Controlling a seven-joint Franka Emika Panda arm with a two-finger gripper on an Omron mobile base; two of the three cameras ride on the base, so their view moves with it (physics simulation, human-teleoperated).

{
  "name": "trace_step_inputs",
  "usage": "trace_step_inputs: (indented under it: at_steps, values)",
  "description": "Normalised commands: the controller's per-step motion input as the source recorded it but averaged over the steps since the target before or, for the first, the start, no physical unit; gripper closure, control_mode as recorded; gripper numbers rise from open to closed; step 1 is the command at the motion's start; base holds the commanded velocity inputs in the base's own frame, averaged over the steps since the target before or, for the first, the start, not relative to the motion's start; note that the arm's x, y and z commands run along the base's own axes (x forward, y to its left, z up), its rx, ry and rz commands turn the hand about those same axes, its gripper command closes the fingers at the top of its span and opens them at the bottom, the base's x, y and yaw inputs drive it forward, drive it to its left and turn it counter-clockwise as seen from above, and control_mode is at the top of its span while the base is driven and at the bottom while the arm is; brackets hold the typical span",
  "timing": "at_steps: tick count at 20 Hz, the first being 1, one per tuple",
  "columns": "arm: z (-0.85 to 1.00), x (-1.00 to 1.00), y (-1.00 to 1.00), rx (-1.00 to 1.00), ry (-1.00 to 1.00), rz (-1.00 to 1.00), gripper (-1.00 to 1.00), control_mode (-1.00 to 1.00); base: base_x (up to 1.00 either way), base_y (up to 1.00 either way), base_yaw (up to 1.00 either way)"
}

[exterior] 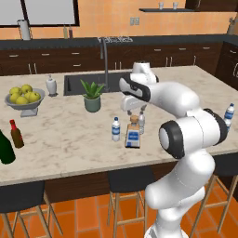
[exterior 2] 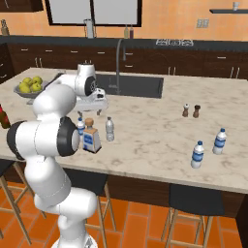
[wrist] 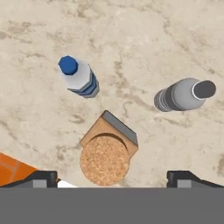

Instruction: Move the plastic bottles in the middle to the plastics group, and the glass bottles in the middle to the glass group.

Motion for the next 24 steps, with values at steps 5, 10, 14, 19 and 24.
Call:
trace_step_inputs:
  at_steps: [5, 10, 14, 19, 24]
  values:
    - [-0.12, -0.01, 0.00, 0.00, 0.00, 0.00, -1.00, -1.00, 0.00, 0.00, 0.00]
    - [-0.11, -0.04, 0.06, 0.00, 0.00, 0.03, -1.00, -1.00, 0.00, 0.00, 0.00]
    - [-0.21, 0.00, 0.12, 0.00, 0.00, 0.05, -1.00, -1.00, 0.00, 0.00, 0.00]
    - [-0.25, 0.05, 0.01, 0.00, 0.00, 0.07, -1.00, -1.00, 0.00, 0.00, 0.00]
    - [-0.11, 0.00, 0.00, 0.00, -0.01, 0.06, -1.00, -1.00, 0.00, 0.00, 0.00]
